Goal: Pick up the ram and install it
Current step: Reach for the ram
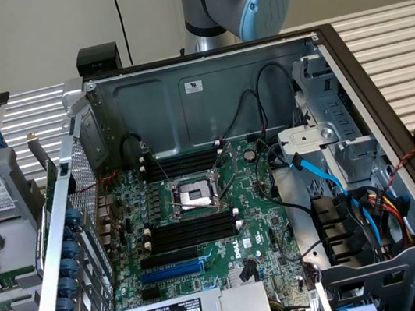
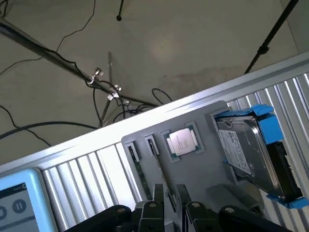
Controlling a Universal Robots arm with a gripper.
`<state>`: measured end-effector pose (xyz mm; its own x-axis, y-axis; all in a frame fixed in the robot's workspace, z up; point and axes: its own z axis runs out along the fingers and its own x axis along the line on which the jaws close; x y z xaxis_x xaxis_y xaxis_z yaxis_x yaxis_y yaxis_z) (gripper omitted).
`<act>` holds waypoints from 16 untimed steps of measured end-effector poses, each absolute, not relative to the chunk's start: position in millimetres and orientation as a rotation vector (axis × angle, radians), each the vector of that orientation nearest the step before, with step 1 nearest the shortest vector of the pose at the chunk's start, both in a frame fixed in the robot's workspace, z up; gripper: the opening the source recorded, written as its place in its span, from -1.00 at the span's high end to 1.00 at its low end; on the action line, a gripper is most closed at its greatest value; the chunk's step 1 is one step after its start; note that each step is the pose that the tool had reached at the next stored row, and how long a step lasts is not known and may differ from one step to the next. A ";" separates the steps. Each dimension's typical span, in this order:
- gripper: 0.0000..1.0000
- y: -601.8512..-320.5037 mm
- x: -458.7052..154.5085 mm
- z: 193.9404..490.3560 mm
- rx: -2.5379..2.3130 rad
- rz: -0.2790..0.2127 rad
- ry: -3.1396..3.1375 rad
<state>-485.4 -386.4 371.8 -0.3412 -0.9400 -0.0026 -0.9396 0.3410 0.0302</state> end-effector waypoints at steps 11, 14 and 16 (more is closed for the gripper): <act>0.50 -386.4 -485.4 371.2 2.038 -0.019 -2.362; 0.50 -386.4 -485.3 370.9 2.088 -0.004 -2.319; 0.50 -386.4 -485.4 370.7 2.117 0.010 -2.294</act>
<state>-485.4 -386.4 370.7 -0.0800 -0.9966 0.0190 -0.9967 0.0801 0.0090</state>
